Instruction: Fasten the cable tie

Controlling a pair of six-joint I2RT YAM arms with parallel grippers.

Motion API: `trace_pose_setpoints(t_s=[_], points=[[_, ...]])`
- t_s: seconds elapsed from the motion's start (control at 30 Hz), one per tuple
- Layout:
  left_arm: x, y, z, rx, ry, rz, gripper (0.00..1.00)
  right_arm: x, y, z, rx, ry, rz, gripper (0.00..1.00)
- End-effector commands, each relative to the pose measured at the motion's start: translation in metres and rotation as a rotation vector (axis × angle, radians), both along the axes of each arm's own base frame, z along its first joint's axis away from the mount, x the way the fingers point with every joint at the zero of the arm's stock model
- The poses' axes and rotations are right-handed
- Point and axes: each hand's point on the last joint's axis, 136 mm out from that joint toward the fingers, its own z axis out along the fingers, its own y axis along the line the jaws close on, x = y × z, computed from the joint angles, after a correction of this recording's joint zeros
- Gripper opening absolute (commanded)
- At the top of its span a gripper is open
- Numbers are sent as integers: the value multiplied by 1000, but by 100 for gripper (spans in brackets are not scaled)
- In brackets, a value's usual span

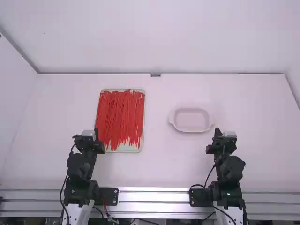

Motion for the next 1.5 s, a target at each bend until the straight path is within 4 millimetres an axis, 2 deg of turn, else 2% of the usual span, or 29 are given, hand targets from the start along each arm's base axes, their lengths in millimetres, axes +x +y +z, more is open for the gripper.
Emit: trace_pose_setpoints(t_s=[0.0, 0.23, 0.6, 0.9, 1.2, 1.47], points=[[0, 0, 0, 0, 0, 0, 0, 0, 0, 0, 4, 0, 2, 0], [0, -1, 4, -3, 3, -3, 2, 0, 1, 4, 7, 4, 5, 3], [3, -6, 9, -12, 78, -26, 13, 4, 7, 13, 13, 88, 24, 13], [9, -12, 7, -68, 186, -35, 27, 16, 16, 22, 32, 206, 48, 27], [20, -28, 10, -73, 315, -101, 44, 34, 32, 24, 40, 370, 82, 45], [34, -36, 23, -90, 432, -109, 60, 57, 43, 21, 20, 509, 72, 60]])
